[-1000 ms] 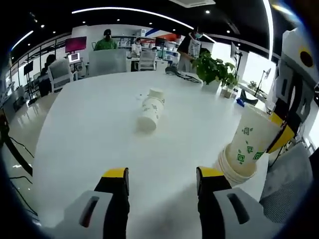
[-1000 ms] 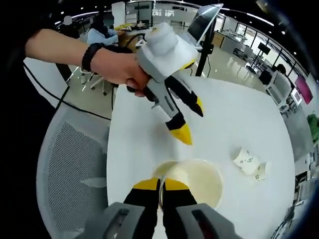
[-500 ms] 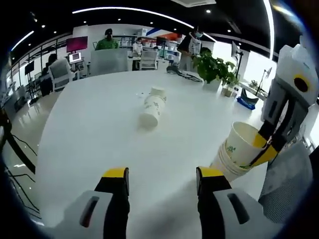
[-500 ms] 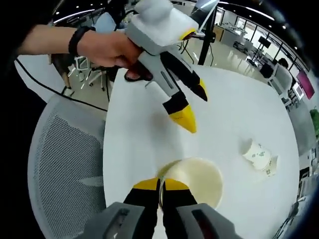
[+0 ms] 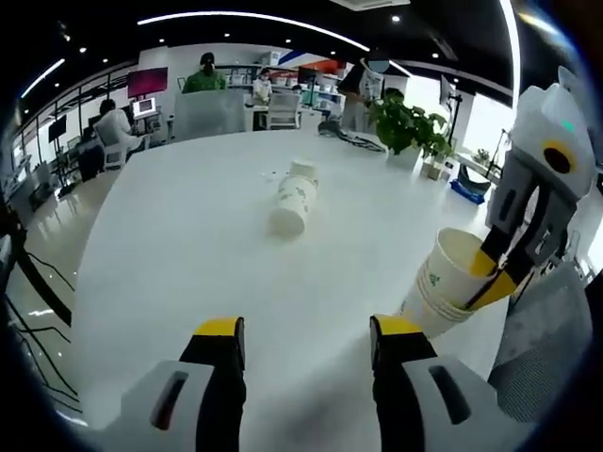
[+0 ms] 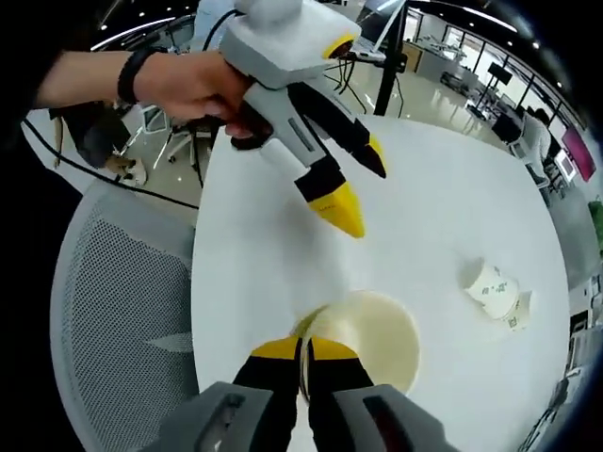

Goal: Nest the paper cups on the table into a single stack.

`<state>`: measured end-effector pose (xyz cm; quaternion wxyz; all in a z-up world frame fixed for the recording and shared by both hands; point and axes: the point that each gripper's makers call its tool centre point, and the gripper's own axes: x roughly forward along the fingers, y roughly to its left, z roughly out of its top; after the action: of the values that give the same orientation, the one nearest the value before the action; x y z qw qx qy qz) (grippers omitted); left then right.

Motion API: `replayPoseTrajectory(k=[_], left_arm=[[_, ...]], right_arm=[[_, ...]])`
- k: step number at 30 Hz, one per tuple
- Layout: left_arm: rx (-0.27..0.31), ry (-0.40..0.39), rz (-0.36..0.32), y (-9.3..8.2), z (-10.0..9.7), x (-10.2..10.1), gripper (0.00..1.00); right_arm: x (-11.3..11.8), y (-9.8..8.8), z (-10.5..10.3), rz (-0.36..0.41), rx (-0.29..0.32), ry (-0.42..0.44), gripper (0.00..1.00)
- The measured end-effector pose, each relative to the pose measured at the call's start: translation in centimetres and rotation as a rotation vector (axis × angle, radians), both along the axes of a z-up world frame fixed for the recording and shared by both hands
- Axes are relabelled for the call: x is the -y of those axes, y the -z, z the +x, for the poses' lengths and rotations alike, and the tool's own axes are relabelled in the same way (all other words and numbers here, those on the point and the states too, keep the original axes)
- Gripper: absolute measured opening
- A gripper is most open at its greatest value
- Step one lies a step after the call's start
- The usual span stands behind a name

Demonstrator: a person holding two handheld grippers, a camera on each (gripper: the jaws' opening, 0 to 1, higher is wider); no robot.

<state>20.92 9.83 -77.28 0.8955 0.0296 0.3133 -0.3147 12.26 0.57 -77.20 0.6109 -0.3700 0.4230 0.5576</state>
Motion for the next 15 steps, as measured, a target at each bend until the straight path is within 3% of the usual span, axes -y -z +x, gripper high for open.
replayPoseTrajectory(k=[15], left_arm=[[-0.004,0.027,0.011,0.3,0.17,0.42,0.51]], right_arm=[[0.44,-0.69,-0.2,0.015,-0.01,0.019,0.05]])
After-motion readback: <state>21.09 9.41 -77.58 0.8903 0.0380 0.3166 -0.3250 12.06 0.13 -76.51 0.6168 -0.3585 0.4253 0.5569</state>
